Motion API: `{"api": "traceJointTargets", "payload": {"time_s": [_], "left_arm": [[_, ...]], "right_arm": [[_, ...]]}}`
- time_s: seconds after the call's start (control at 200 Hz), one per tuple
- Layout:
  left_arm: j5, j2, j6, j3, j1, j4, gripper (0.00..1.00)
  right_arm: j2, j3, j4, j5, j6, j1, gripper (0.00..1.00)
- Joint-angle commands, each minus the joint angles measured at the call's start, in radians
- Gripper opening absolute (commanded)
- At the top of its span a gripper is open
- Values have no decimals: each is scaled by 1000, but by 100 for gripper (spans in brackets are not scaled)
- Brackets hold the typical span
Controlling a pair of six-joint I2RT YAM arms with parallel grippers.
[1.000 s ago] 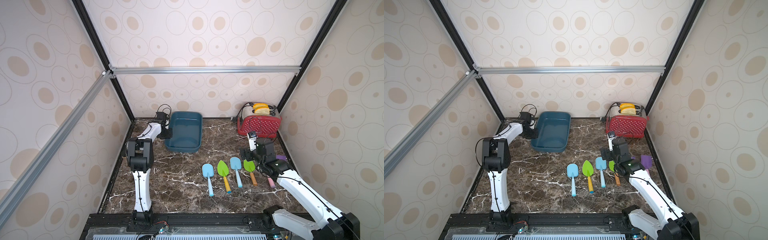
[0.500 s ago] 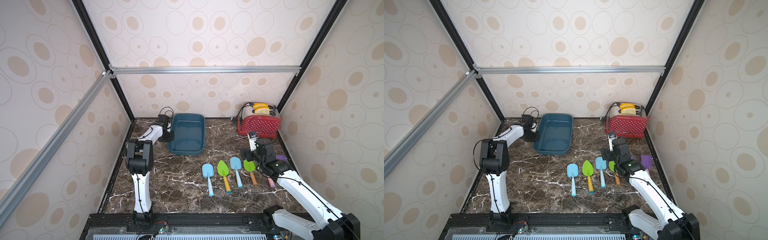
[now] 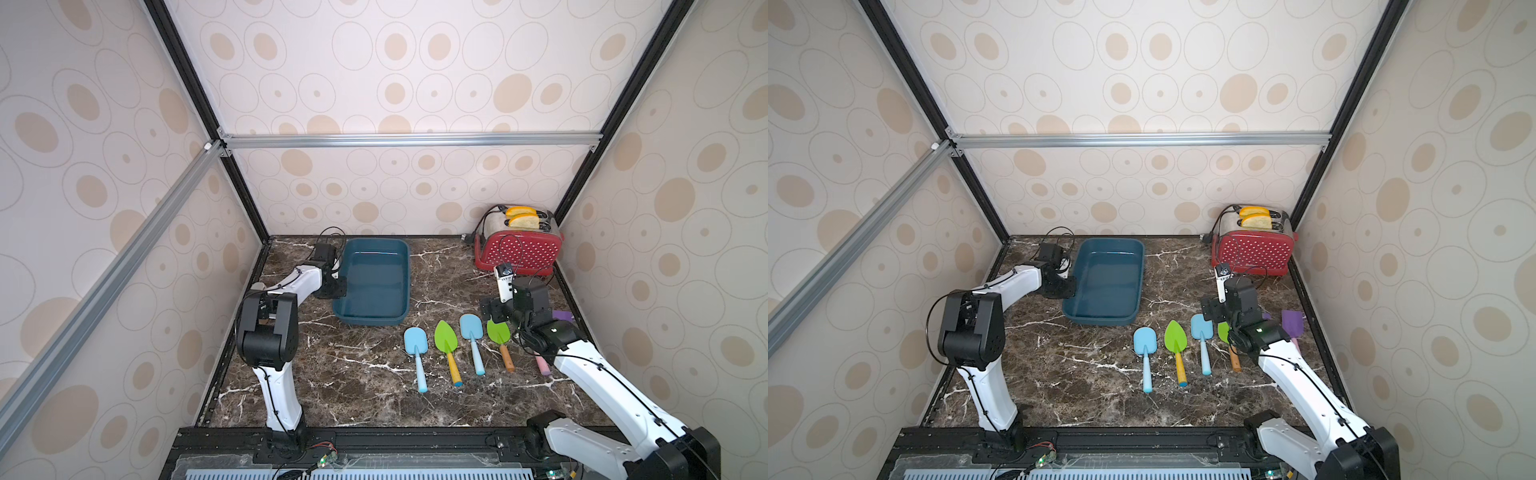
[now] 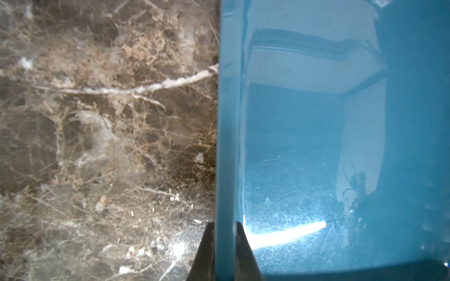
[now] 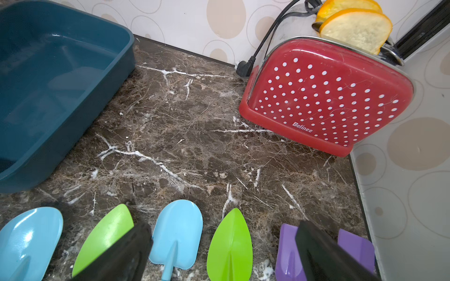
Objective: Put the shovel into the storage box
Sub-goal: Move the storage box to the center of the board, then pick up the shovel from the center of the board.
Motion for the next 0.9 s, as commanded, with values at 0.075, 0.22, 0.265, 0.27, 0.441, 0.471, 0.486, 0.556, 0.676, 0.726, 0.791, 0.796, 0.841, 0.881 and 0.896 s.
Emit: {"api": "traceJointTargets", "payload": {"time_s": [0.075,0.22,0.265,0.27,0.441,0.471,0.486,0.556,0.676,0.726,0.791,0.796,0.841,0.881,0.896], "left_arm": [[-53,-5,-11,-31,-11,-53,23],[-40,-33,-20,30,-11,-53,36],[-35,-53,-25,46,-11,-52,39],[-34,-56,-25,48,-11,-51,39],[-20,-188,-37,43,-13,-33,42],[-22,-214,-37,36,-14,-31,43],[-25,-229,-37,30,-13,-30,44],[-43,-296,-48,-3,-16,-13,46],[-31,-411,-95,-102,-23,77,49],[-31,-450,-114,-146,-28,117,51],[-32,-487,-125,-189,-32,151,52],[-32,-489,-125,-192,-32,152,52],[-28,-504,-129,-208,-33,158,53],[-27,-510,-128,-215,-33,152,54],[-29,-513,-127,-218,-34,151,54]], "right_arm": [[24,0,0,-37,21,6,99],[27,20,-39,-49,30,37,97],[19,24,-53,-55,37,65,97],[19,25,-55,-56,38,68,96],[14,31,-165,-83,133,262,90],[21,29,-184,-82,157,301,91],[24,27,-194,-82,170,320,91],[46,17,-226,-101,236,403,90],[86,-23,-224,-98,341,525,87],[109,-44,-199,-98,379,570,85],[156,-65,-166,-100,421,610,83],[162,-67,-164,-102,423,614,83],[203,-74,-145,-111,436,633,82],[240,-73,-139,-104,444,651,82],[251,-72,-136,-102,445,656,83]]}}
